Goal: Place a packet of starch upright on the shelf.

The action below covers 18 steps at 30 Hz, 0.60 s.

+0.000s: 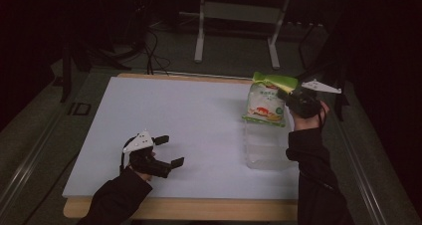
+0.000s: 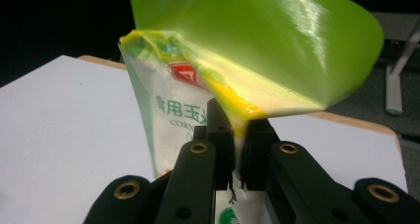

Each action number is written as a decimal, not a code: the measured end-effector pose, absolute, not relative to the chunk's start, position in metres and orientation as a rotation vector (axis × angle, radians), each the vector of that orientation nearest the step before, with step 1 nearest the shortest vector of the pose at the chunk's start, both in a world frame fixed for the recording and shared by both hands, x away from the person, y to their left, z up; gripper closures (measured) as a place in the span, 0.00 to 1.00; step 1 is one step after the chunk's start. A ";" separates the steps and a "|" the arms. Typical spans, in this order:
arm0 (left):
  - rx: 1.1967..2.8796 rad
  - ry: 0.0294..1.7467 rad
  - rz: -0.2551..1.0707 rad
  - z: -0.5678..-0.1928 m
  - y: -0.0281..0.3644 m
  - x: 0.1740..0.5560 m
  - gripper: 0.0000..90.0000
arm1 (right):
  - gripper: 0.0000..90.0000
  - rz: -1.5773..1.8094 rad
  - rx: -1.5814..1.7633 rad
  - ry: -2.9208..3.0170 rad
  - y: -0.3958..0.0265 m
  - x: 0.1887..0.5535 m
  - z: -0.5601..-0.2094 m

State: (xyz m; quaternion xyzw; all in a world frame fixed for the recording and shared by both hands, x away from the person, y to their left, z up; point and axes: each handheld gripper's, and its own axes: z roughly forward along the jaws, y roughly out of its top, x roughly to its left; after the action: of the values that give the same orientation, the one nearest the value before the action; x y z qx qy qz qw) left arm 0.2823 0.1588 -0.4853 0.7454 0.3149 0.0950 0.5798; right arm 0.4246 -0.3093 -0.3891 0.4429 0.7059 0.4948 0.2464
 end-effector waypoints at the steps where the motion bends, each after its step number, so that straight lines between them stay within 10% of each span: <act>1: 1.745 0.736 0.217 -0.486 0.159 0.283 0.00 | 0.95 1.343 1.214 1.929 -0.310 0.425 -0.391; 18: 1.744 0.744 0.208 -0.489 0.158 0.284 0.00 | 0.95 1.291 1.205 1.890 -0.319 0.418 -0.380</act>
State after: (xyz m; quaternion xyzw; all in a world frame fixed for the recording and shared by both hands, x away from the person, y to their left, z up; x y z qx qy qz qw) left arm 0.2838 0.1585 -0.4890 0.7455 0.3181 0.0890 0.5789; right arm 0.4176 -0.3195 -0.3804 0.4482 0.7028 0.4799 0.2738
